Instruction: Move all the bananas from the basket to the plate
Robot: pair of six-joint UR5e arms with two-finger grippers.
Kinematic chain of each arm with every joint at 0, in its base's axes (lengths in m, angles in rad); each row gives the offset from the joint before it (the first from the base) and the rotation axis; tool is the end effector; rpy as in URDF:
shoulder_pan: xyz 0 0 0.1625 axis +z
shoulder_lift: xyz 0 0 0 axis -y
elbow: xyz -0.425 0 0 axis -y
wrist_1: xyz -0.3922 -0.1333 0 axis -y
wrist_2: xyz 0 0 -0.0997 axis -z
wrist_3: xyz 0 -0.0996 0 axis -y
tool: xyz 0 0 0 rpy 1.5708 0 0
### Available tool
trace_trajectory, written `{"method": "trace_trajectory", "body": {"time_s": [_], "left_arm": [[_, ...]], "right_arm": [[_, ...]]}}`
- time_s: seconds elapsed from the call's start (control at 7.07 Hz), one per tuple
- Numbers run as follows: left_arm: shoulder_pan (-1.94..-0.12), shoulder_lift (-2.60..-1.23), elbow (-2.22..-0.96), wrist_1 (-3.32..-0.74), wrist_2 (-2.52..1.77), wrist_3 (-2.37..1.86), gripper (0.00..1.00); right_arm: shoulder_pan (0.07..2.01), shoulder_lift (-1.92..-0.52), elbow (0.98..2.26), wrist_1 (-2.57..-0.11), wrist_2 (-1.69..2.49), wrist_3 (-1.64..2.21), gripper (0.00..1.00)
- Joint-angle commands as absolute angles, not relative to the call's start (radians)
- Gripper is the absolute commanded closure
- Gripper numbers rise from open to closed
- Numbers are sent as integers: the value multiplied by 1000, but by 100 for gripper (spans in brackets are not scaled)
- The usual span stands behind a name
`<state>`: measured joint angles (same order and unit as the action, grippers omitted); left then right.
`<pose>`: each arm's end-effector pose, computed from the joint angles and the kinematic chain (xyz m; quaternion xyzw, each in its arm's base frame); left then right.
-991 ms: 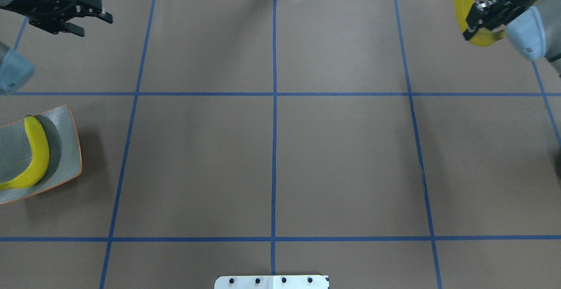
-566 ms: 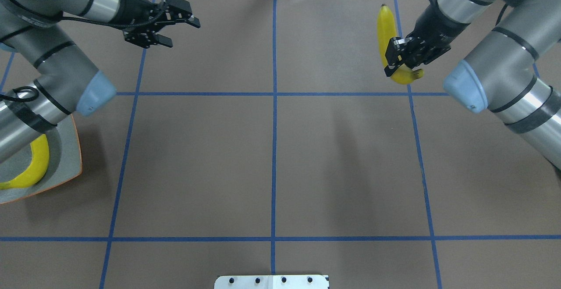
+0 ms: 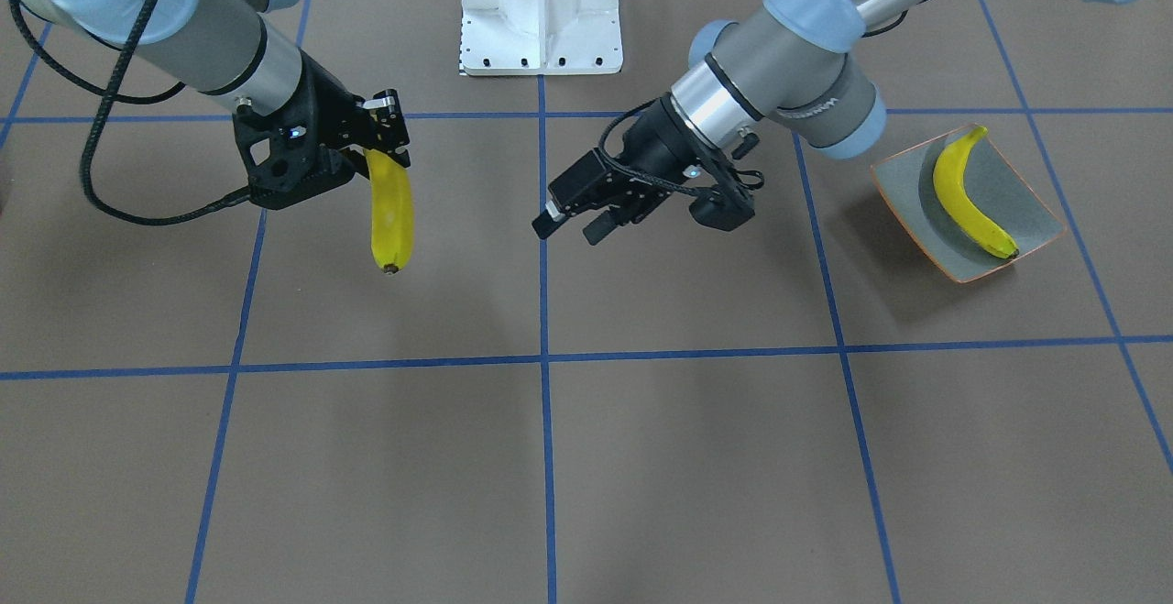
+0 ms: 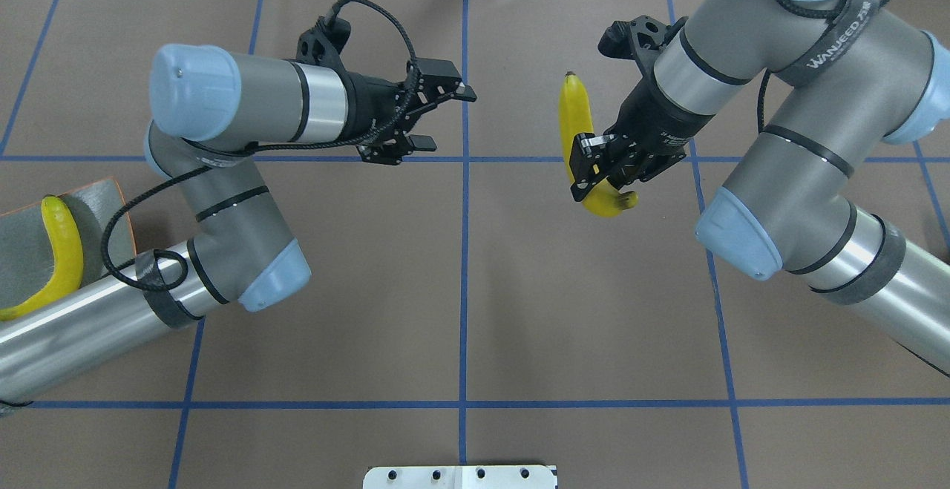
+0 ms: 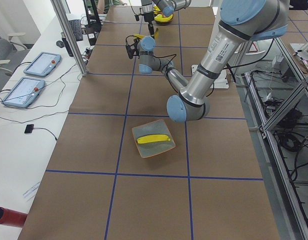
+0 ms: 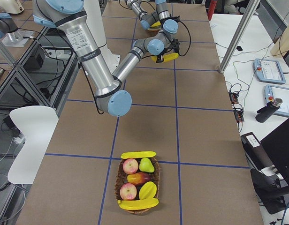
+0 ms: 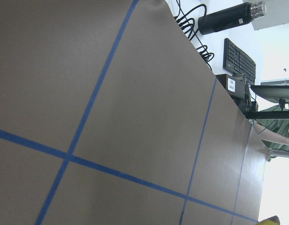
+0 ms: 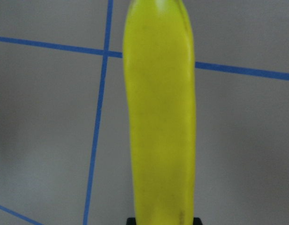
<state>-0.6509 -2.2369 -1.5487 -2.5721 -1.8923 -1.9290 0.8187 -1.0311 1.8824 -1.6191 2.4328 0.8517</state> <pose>0.4658 -0.4828 0.1547 -0.0022 0.7316 -0.2219 0.6445 -0.3628 -0.4723 0.2054 -0.0295 -0.5226 -0.1214 0.8434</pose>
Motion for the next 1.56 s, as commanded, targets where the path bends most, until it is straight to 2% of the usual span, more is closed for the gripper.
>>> {"method": "trace_trajectory", "body": {"time_s": [0.0, 1.42], "left_arm": [[-571, -2259, -1575, -2576, -1868, -1944, 0], [-519, -2309, -1529, -2579, -1818, -1934, 0]], "right_arm": [[793, -1014, 1888, -1618, 2434, 857, 100], [747, -989, 1896, -1618, 2569, 873, 100]]}}
